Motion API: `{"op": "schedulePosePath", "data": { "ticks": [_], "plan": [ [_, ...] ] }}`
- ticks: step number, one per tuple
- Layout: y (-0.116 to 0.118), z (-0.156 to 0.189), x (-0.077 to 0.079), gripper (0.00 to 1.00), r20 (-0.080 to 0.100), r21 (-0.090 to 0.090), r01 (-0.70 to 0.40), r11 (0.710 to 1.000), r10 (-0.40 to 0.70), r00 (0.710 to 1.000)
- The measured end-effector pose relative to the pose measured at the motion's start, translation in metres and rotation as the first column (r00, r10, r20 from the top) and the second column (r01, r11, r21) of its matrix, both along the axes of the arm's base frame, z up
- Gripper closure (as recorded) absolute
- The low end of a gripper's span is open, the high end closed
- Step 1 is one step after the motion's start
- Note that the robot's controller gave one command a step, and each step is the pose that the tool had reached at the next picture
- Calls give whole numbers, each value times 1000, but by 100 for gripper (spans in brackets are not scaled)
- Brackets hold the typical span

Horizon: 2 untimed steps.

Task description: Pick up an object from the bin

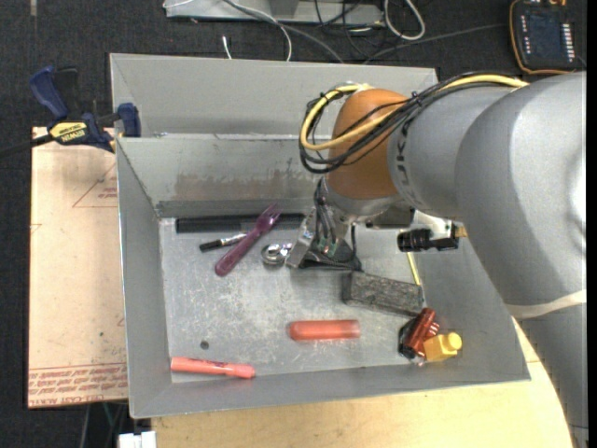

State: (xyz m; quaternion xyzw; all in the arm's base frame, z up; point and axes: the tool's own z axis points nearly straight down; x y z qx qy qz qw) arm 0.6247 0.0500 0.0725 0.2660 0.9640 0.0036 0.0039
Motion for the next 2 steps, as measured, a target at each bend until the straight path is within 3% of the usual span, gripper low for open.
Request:
{"op": "schedulePosePath", "data": {
  "ticks": [2],
  "plan": [
    [0, 5, -1, 100, -1, 0, 0, 1000, 0, 1000]
  ]
}}
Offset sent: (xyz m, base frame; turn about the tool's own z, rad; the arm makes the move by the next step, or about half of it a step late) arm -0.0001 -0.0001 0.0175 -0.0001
